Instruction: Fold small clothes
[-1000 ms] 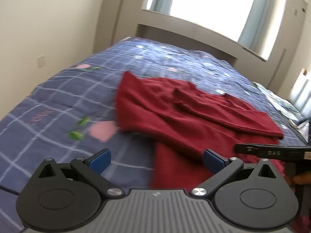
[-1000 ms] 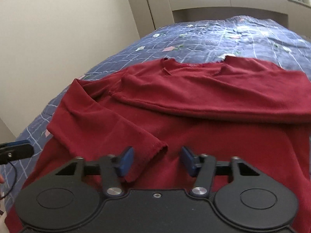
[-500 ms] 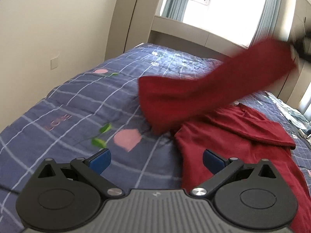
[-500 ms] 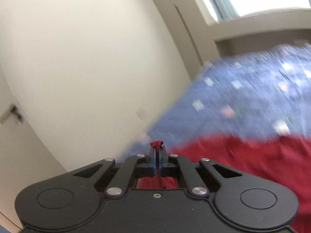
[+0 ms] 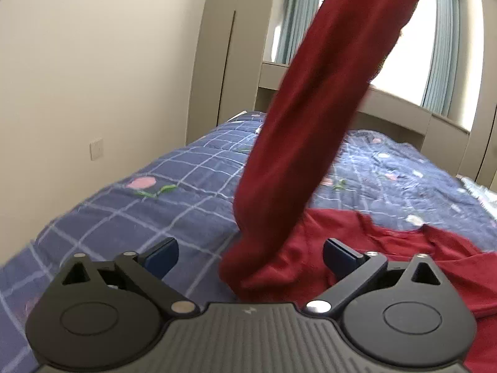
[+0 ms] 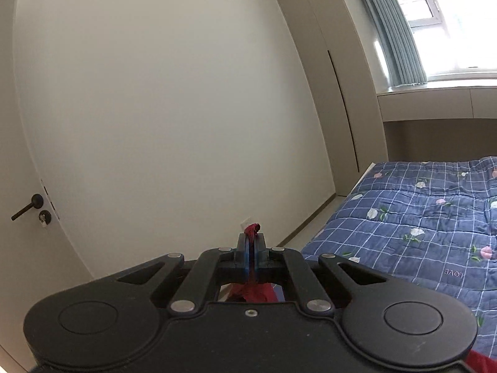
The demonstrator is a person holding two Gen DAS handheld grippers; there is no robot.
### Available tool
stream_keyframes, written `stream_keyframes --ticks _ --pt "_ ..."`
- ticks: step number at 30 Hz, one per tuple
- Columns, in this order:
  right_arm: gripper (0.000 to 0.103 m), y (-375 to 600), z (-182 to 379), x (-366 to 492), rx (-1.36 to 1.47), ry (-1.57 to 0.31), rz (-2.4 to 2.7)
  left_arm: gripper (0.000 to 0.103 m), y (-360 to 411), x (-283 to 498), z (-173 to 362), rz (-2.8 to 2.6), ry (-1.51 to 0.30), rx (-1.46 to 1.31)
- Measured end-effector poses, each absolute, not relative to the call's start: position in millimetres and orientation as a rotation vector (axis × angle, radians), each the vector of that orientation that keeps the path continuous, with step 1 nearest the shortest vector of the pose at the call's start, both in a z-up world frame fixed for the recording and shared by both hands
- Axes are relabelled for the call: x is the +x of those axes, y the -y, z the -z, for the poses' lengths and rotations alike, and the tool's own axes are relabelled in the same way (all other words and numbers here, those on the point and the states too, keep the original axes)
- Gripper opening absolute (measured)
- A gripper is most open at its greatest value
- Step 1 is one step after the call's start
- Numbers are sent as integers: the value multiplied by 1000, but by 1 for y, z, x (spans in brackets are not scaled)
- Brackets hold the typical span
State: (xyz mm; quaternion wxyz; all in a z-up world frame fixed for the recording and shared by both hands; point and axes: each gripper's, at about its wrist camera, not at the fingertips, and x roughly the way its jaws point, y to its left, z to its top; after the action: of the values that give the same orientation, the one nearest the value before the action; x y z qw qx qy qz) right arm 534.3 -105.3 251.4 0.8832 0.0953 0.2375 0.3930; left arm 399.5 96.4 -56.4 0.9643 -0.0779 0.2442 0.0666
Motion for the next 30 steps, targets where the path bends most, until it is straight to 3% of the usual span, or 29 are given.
stream_keyframes --ticks 2,4,6,7,9,16,21,26,30 --pt "2 119 -250 537 207 -485 -807 93 -98 408 60 -123 -495 -124" --pt "2 130 -244 545 224 -481 -789 76 -97 413 63 -125 -487 -68" --pt "2 143 -237 549 233 -482 -768 48 -94 416 65 -155 -483 6" --pt "2 150 -231 551 233 -483 -753 41 -93 417 66 -176 -476 42" --pt "2 165 -216 557 237 -495 -723 17 -90 420 69 -232 -466 125" --pt "1 238 -118 576 307 -636 -563 14 -65 421 96 -310 -481 378" --pt "1 277 -41 576 366 -771 -476 14 -61 428 98 -298 -533 390" --pt "1 294 0 568 392 -834 -445 15 -63 432 99 -259 -597 380" --pt "1 291 14 568 393 -861 -428 24 -70 437 101 -249 -630 349"
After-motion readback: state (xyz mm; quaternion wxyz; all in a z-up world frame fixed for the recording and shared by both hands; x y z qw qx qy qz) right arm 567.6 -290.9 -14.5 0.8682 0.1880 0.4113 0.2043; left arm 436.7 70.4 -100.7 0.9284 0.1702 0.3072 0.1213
